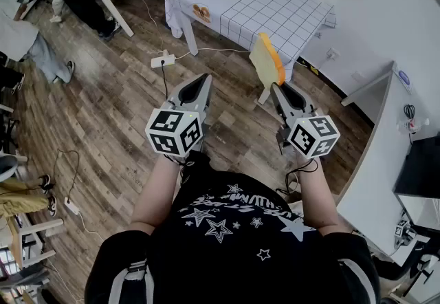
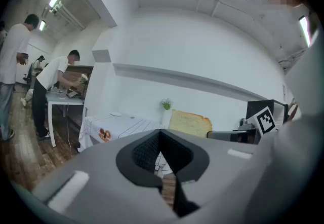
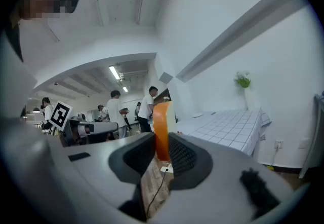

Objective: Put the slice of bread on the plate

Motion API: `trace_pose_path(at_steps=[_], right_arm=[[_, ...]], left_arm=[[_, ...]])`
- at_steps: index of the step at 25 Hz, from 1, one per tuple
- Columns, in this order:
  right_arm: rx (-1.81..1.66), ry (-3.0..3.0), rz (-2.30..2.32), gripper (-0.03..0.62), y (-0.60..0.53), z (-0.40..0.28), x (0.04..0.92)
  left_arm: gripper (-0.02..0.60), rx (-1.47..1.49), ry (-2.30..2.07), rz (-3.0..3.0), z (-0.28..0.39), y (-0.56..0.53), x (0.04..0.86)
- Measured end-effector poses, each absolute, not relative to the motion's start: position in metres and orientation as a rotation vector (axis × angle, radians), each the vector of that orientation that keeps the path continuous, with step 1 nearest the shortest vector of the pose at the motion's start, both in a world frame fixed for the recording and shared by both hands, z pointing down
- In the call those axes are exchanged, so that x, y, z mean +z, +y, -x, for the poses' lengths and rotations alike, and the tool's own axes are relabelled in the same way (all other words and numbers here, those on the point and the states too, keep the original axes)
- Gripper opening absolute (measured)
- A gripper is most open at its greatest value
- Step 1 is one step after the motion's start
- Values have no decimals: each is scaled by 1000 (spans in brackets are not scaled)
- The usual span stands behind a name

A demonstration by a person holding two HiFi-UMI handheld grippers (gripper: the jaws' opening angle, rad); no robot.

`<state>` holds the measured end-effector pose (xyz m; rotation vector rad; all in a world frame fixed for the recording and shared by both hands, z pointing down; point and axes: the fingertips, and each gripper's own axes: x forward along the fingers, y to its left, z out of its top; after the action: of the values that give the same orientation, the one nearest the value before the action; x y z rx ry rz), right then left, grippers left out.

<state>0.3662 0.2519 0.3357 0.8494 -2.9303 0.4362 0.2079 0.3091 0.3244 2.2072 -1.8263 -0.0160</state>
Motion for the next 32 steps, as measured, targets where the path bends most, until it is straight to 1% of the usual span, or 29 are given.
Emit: trace_pose_path(at_steps=[13, 20, 24, 32], right_arm=[[438, -2906, -881, 86, 257, -374, 339], [459, -2888, -857, 86, 261, -363, 350], [516, -2918, -841, 86, 260, -348, 352], [544, -2895, -829, 86, 235, -297, 369]], left_arm=[[8, 7, -1782, -2236, -217, 310, 331], [8, -16, -1795, -2202, -209, 315, 339], [9, -41, -1818, -2155, -190, 322, 346], [9, -59, -1839, -2090, -125, 302, 365]])
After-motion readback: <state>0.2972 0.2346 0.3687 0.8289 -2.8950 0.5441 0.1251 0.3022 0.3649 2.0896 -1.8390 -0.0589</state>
